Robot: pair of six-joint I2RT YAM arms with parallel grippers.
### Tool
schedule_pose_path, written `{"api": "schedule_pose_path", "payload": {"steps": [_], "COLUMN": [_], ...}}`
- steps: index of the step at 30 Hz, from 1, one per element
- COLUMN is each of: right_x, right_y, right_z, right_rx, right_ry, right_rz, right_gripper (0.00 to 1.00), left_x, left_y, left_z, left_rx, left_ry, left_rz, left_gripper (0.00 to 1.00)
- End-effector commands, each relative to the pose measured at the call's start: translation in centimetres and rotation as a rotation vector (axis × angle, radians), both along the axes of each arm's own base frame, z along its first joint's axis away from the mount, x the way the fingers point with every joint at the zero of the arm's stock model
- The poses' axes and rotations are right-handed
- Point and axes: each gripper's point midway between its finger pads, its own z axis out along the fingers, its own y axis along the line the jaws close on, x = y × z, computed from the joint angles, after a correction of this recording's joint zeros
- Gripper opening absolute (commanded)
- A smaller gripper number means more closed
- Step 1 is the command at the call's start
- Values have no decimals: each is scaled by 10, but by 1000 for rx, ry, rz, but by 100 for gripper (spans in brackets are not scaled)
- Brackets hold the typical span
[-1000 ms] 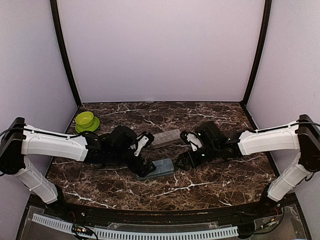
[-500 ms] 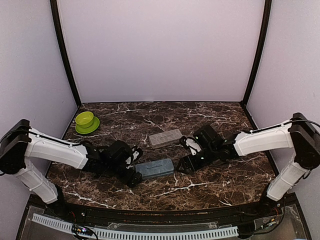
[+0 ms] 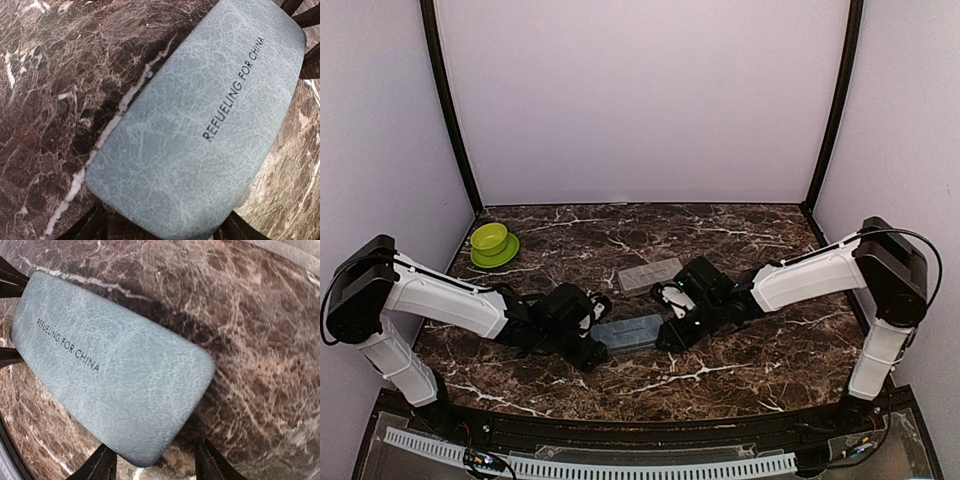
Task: Organize the sunglasses
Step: Reset both arms
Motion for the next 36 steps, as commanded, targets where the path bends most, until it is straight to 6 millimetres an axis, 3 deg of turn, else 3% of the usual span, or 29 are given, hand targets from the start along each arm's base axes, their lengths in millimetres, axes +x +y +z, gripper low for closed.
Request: {"api": "schedule_pose_path", "payload": {"steps": [1, 12, 17, 21, 24, 28, 30, 36], "right_x": [11, 18, 16, 26, 44, 77, 95, 139], "right_y": [10, 16, -2, -40, -80, -136, -160, -197], "right_z": [2, 9, 26, 57, 87, 121, 137, 172], "right_rx": [-15, 11, 36, 28, 22, 10, -5, 8], "right_ry": [-55, -72, -71, -116, -168, -249, -320, -405], "right_rz": [7, -17, -46, -110, -208, -387, -481, -671], "right_gripper": [52, 49, 60, 78, 89, 99, 100, 100], "left_x": [13, 39, 31, 29, 39, 71, 90, 144], "left_y": [-9, -6, -13, -6, 8, 40, 59, 105], "left_z": [5, 16, 25, 42, 69, 109, 126, 157], "left_rx": [-12, -43, -83, -108, -165, -232, -229, -201], "left_ry": [-31, -50, -35, -69, -115, -220, -306, -391], "left_rz": [20, 79, 27, 26, 79, 222, 309, 499], "left_gripper": [72, 68, 84, 93, 96, 99, 99, 99]}}
